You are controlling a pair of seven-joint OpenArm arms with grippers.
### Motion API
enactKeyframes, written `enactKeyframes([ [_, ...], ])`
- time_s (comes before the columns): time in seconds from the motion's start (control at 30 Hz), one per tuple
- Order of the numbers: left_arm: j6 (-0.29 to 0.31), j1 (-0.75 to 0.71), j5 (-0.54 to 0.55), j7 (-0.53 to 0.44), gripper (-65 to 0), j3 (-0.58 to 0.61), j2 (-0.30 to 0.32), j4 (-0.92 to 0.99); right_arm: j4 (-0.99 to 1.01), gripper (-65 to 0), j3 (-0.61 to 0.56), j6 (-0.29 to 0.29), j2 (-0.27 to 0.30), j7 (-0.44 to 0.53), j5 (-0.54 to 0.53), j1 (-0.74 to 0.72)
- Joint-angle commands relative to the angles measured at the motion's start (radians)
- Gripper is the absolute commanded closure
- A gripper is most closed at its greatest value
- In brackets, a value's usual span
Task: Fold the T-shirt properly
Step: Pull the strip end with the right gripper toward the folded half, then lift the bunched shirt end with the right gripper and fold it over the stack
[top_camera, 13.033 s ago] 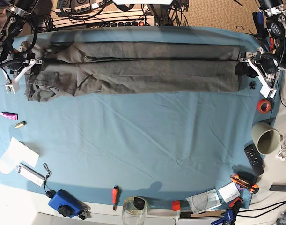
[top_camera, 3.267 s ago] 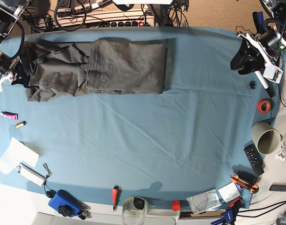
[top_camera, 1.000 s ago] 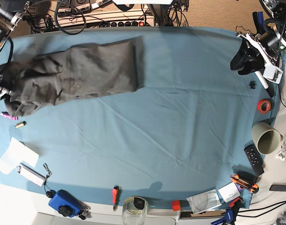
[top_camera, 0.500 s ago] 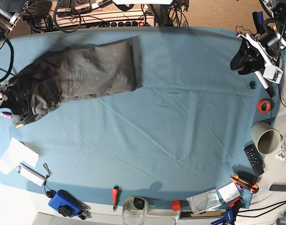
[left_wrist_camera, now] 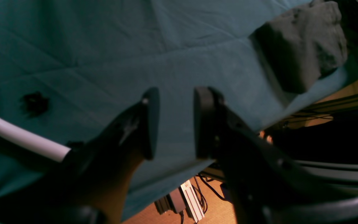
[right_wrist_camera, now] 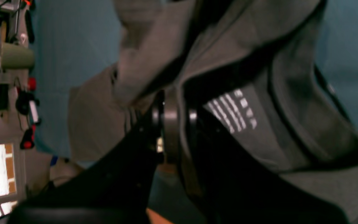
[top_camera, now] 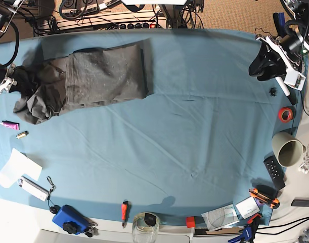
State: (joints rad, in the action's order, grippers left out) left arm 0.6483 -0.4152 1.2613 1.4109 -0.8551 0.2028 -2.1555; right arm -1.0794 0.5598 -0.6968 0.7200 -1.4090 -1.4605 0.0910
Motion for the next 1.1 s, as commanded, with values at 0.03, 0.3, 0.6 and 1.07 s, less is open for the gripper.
enactKeyframes([
  [0.03,0.001,0.002,0.026,-0.015,-17.9,-0.006,0.010,-0.016,-0.014,0.0,0.009,-0.001,0.036,0.013,-0.023,-0.023],
  [0.3,0.001,0.002,0.026,-0.015,-17.9,-0.006,0.010,-0.016,-0.014,0.0,0.009,-0.001,0.037,0.013,-0.023,-0.027],
  [0.6,0.001,0.000,0.025,-0.015,-17.9,-0.006,0.010,-0.016,-0.014,0.0,0.010,-0.001,0.036,0.013,-0.023,-0.027],
  [1.07,0.001,-0.001,0.010,-0.015,-17.9,-0.006,0.010,-0.016,-0.061,0.0,0.011,-0.001,0.036,0.013,0.075,-0.027],
])
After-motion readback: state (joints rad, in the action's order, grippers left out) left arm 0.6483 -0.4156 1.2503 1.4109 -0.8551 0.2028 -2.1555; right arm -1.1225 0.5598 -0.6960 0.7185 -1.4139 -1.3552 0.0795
